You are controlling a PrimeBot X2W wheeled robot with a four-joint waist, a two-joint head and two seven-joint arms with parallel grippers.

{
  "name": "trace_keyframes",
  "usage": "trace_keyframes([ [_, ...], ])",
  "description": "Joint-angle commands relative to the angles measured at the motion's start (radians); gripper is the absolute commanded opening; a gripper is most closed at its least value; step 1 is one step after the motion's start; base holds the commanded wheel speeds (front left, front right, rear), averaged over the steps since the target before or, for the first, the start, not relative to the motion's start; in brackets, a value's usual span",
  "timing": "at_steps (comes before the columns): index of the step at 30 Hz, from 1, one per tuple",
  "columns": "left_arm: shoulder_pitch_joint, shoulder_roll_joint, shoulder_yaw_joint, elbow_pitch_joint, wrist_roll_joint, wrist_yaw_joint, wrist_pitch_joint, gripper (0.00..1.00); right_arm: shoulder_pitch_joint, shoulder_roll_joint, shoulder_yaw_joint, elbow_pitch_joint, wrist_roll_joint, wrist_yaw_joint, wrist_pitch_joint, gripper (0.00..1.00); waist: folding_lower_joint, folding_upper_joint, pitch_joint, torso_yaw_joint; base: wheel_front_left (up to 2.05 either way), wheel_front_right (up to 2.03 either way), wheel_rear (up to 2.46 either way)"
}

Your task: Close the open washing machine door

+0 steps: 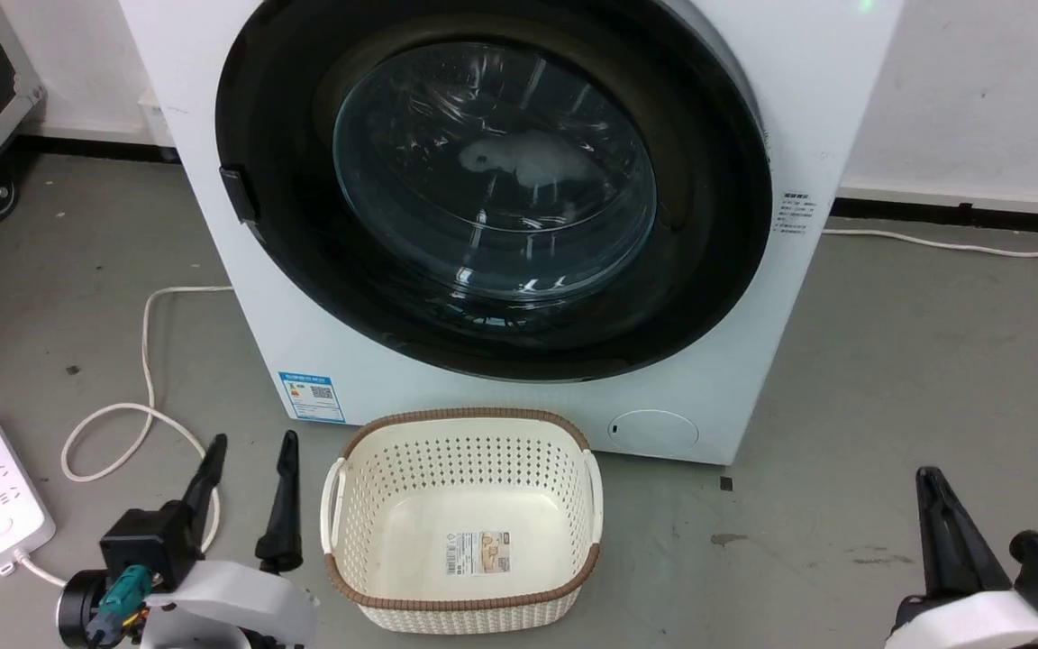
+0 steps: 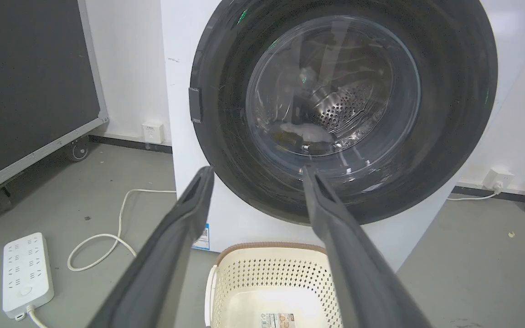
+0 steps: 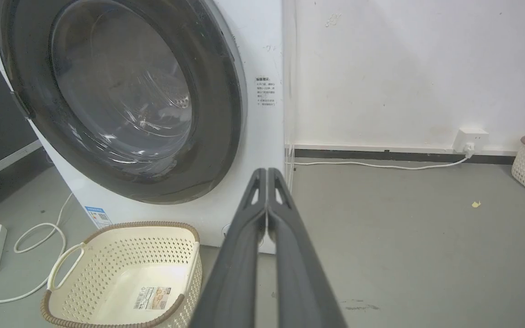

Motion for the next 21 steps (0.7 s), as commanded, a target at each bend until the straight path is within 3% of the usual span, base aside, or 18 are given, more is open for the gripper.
trace_keyframes([
  [1, 0.012, 0.004, -0.007, -0.004, 0.009, 0.001, 0.005, 1.0, 0.019, -0.002, 0.004, -0.013, 0.0, -0.001, 0.005, 0.73, 0.0002, 0.0, -0.003, -0.001, 0.0, 0.0, 0.0],
  [2, 0.013, 0.003, -0.012, -0.006, 0.007, -0.003, 0.008, 1.0, 0.025, -0.002, 0.005, -0.02, -0.001, -0.001, 0.006, 1.0, 0.0002, 0.0, -0.004, -0.001, 0.0, 0.0, 0.0],
  [21, -0.015, 0.028, -0.058, 0.005, 0.02, -0.012, 0.068, 1.0, 0.049, -0.002, 0.043, -0.057, 0.01, -0.001, 0.032, 1.0, 0.0002, 0.0, -0.007, 0.003, 0.0, 0.0, 0.0],
])
